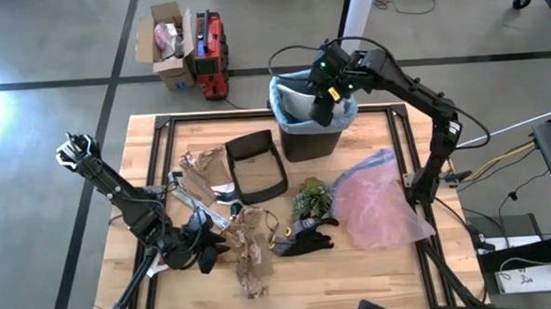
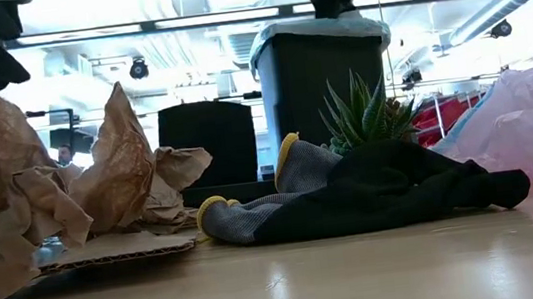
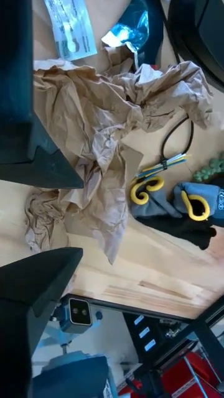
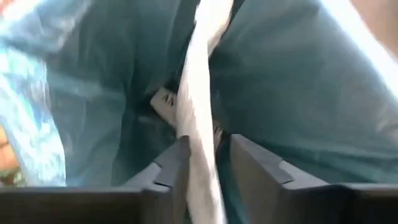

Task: Place trash/remove bag and relplace
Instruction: Put the bubble wrap into the trash bin

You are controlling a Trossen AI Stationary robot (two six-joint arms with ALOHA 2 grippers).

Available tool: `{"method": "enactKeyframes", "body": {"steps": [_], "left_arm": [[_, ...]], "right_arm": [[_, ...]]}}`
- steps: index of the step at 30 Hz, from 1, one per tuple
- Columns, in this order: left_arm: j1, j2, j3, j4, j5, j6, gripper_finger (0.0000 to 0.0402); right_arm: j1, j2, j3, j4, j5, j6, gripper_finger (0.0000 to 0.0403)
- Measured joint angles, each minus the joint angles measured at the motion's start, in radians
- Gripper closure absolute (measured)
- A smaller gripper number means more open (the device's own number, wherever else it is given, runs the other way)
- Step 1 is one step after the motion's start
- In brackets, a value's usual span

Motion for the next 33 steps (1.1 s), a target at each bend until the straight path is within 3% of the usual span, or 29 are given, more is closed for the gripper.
{"method": "enactKeyframes", "body": {"steps": [6, 11, 15, 18, 22, 29, 33], "left_arm": [[0.0, 0.0, 0.0, 0.001, 0.0, 0.002, 0.0252], [0.0, 0.002, 0.0, 0.003, 0.0, 0.002, 0.0241], [0.0, 0.003, 0.0, 0.004, 0.0, 0.003, 0.0234], [0.0, 0.004, 0.0, 0.003, 0.0, 0.003, 0.0231], [0.0, 0.004, 0.0, 0.003, 0.0, 0.003, 0.023], [0.0, 0.004, 0.0, 0.002, 0.0, -0.002, 0.024], [0.0, 0.004, 0.0, 0.002, 0.003, -0.005, 0.0245]], "right_arm": [[0.003, -0.012, 0.047, 0.071, -0.022, 0.011, 0.0211], [0.005, -0.017, 0.075, 0.084, -0.026, 0.04, 0.0204], [0.008, -0.016, 0.07, 0.074, -0.095, 0.047, 0.025], [0.01, -0.012, 0.054, 0.088, -0.154, 0.057, 0.0314], [0.006, -0.012, 0.003, 0.122, -0.15, 0.077, 0.0392], [-0.014, -0.01, -0.138, 0.195, -0.232, 0.192, 0.0395], [-0.026, -0.01, -0.205, 0.218, -0.144, 0.264, 0.04]]}}
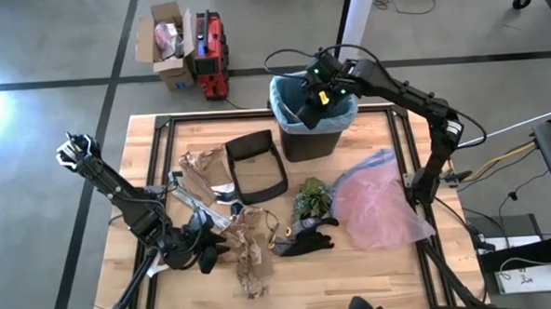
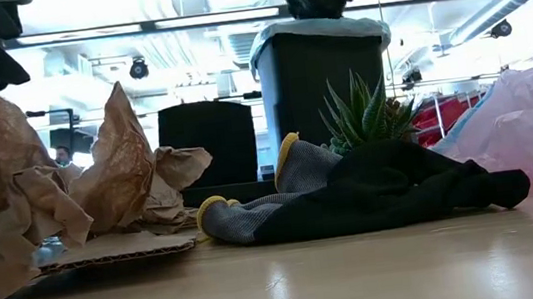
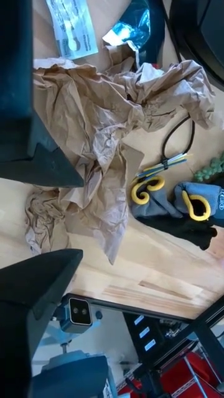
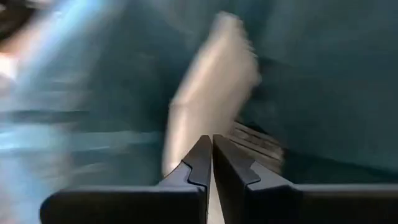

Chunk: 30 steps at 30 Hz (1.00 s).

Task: Place trash/remove bag and relplace
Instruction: Put the bubble wrap into the trash bin, then put the brown napkin into the trash bin

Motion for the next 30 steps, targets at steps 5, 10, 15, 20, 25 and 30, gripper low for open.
{"method": "enactKeyframes", "body": {"steps": [5, 10, 15, 20, 25, 30], "left_arm": [[0.0, -0.001, 0.0, 0.0, 0.026, 0.008, 0.0249], [-0.001, -0.021, 0.0, -0.001, 0.032, 0.052, 0.0242], [-0.021, -0.066, 0.0, 0.004, 0.085, 0.09, 0.0233], [-0.1, -0.067, 0.0, 0.006, 0.137, 0.144, 0.0231], [-0.171, -0.003, 0.0, 0.005, 0.14, 0.204, 0.0231], [-0.172, 0.079, 0.016, 0.004, 0.13, 0.232, 0.0225]], "right_arm": [[-0.002, -0.014, 0.025, 0.001, 0.019, 0.027, 0.0402], [0.046, -0.05, 0.147, 0.011, 0.019, 0.02, 0.0402], [0.177, -0.114, 0.221, 0.058, 0.029, 0.02, 0.04], [0.412, -0.158, 0.22, 0.085, 0.164, 0.027, 0.0402], [0.677, -0.129, 0.218, 0.121, 0.319, 0.043, 0.0396], [0.885, -0.036, 0.218, 0.136, 0.464, 0.07, 0.0373]]}}
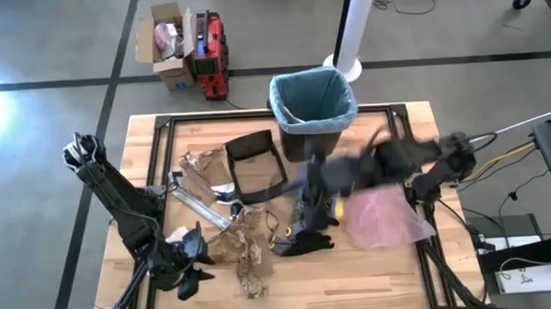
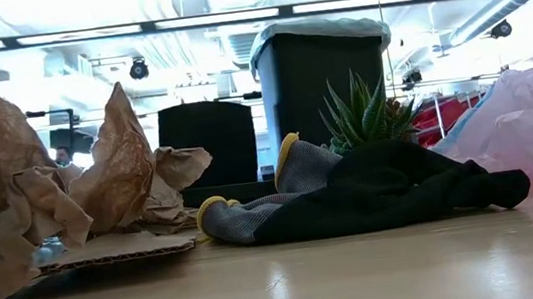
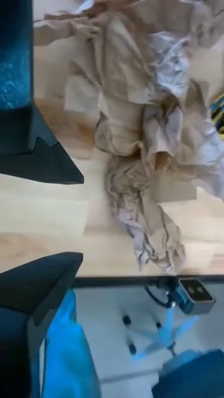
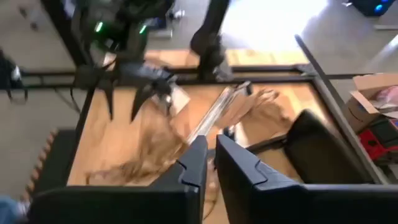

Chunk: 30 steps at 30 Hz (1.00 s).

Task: Place trash/remove bag and relplace
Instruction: Put the brown napkin into the trash bin

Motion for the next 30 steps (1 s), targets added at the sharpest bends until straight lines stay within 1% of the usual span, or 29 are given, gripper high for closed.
{"method": "enactKeyframes", "body": {"steps": [2, 4, 7, 10, 14, 16, 18, 20, 23, 25, 27, 30], "left_arm": [[0.002, 0.038, 0.019, 0.004, -0.024, 0.033, 0.0222], [0.003, 0.08, 0.034, 0.001, -0.04, 0.089, 0.0219], [0.005, 0.145, 0.063, 0.004, -0.057, 0.155, 0.0216], [0.01, 0.204, 0.089, 0.001, -0.078, 0.189, 0.0212], [0.012, 0.267, 0.128, -0.019, -0.19, 0.219, 0.0213], [0.014, 0.296, 0.137, -0.024, -0.247, 0.23, 0.0215], [0.022, 0.321, 0.142, -0.023, -0.281, 0.23, 0.0219], [0.038, 0.342, 0.143, -0.016, -0.281, 0.23, 0.0223], [0.059, 0.353, 0.142, -0.021, -0.274, 0.222, 0.023], [0.069, 0.34, 0.146, -0.025, -0.25, 0.23, 0.0233], [0.076, 0.313, 0.155, -0.043, -0.212, 0.245, 0.0237], [0.077, 0.265, 0.181, -0.103, -0.17, 0.241, 0.0242]], "right_arm": [[0.059, 0.048, -0.001, 0.009, 0.042, 0.028, 0.0357], [0.102, 0.1, -0.001, 0.029, 0.061, 0.049, 0.0337], [0.152, 0.184, -0.001, 0.051, 0.06, 0.056, 0.0306], [0.182, 0.268, -0.002, 0.075, 0.057, 0.047, 0.0275], [0.213, 0.339, -0.003, 0.08, 0.048, 0.094, 0.0242], [0.225, 0.355, -0.002, 0.082, 0.03, 0.132, 0.0231], [0.236, 0.363, -0.002, 0.076, 0.032, 0.16, 0.0223], [0.24, 0.375, -0.002, 0.053, 0.034, 0.17, 0.022], [0.237, 0.404, -0.004, 0.038, 0.07, 0.177, 0.0222], [0.227, 0.434, -0.006, 0.097, 0.055, 0.163, 0.0226], [0.215, 0.459, -0.006, 0.184, 0.012, 0.123, 0.0229], [0.194, 0.489, -0.006, 0.323, -0.065, 0.001, 0.0231]]}}
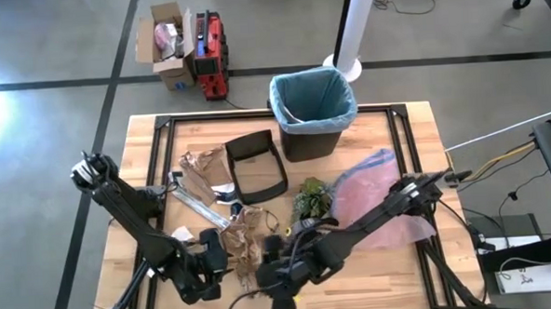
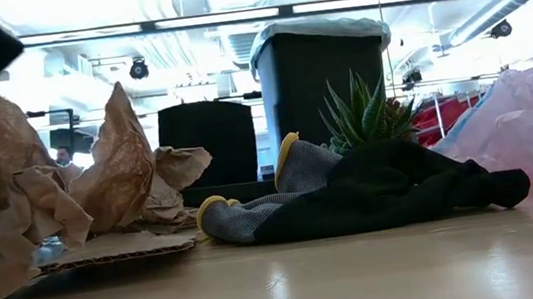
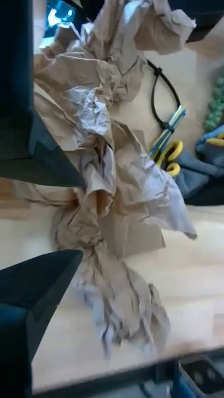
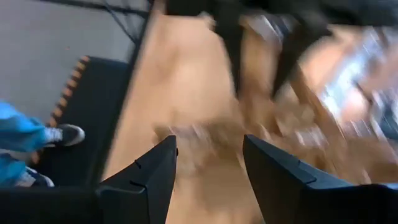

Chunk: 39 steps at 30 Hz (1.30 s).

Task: Place trash/remove bag and relplace
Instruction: Put the brown napkin into the trash bin

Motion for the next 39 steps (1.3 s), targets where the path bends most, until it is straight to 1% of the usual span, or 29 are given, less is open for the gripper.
{"method": "enactKeyframes", "body": {"steps": [3, 6, 8, 11, 14, 15, 18, 22, 25, 27, 28, 30, 33, 34, 36, 39], "left_arm": [[-0.001, -0.048, 0.016, -0.039, 0.002, -0.03, 0.0246], [-0.001, -0.098, 0.015, -0.062, 0.003, -0.093, 0.0251], [-0.001, -0.129, 0.009, -0.067, 0.003, -0.154, 0.0254], [-0.006, -0.161, -0.001, -0.073, 0.002, -0.232, 0.0259], [-0.013, -0.175, -0.002, -0.074, 0.002, -0.257, 0.0265], [-0.015, -0.176, -0.002, -0.074, 0.002, -0.262, 0.0268], [-0.019, -0.176, -0.002, -0.074, 0.002, -0.286, 0.0275], [-0.021, -0.165, -0.002, -0.071, 0.004, -0.311, 0.0283], [-0.021, -0.157, -0.002, -0.065, 0.009, -0.311, 0.0288], [-0.021, -0.163, -0.002, -0.07, 0.05, -0.302, 0.0292], [-0.021, -0.175, 0.003, -0.083, 0.069, -0.298, 0.0293], [-0.021, -0.206, 0.038, -0.107, 0.071, -0.296, 0.0296], [-0.021, -0.259, 0.098, -0.168, 0.01, -0.271, 0.03], [-0.021, -0.274, 0.114, -0.18, -0.011, -0.254, 0.0301], [-0.021, -0.31, 0.143, -0.196, -0.054, -0.215, 0.0301], [-0.019, -0.361, 0.167, -0.194, -0.15, -0.176, 0.0302]], "right_arm": [[-0.028, 0.034, 0.0, 0.115, -0.111, -0.151, 0.0227], [-0.055, 0.073, 0.0, 0.189, -0.246, -0.191, 0.0217], [-0.066, 0.102, 0.0, 0.21, -0.292, -0.192, 0.0207], [-0.065, 0.163, 0.0, 0.207, -0.301, -0.206, 0.0193], [-0.058, 0.238, -0.001, 0.196, -0.298, -0.235, 0.0179], [-0.056, 0.262, -0.002, 0.197, -0.282, -0.236, 0.0174], [-0.051, 0.316, -0.001, 0.184, -0.183, -0.176, 0.0162], [-0.053, 0.352, 0.005, 0.202, -0.174, -0.107, 0.0161], [-0.053, 0.358, 0.005, 0.207, -0.173, -0.103, 0.0186], [-0.054, 0.356, 0.005, 0.205, -0.166, -0.094, 0.0218], [-0.055, 0.35, 0.005, 0.201, -0.158, -0.081, 0.0238], [-0.061, 0.339, 0.002, 0.192, -0.146, -0.046, 0.0288], [-0.072, 0.305, -0.004, 0.162, -0.135, -0.054, 0.0373], [-0.074, 0.289, -0.005, 0.15, -0.137, -0.086, 0.0387], [-0.075, 0.247, 0.007, 0.111, -0.155, -0.145, 0.0388], [-0.072, 0.12, 0.022, 0.033, -0.166, -0.218, 0.0381]]}}
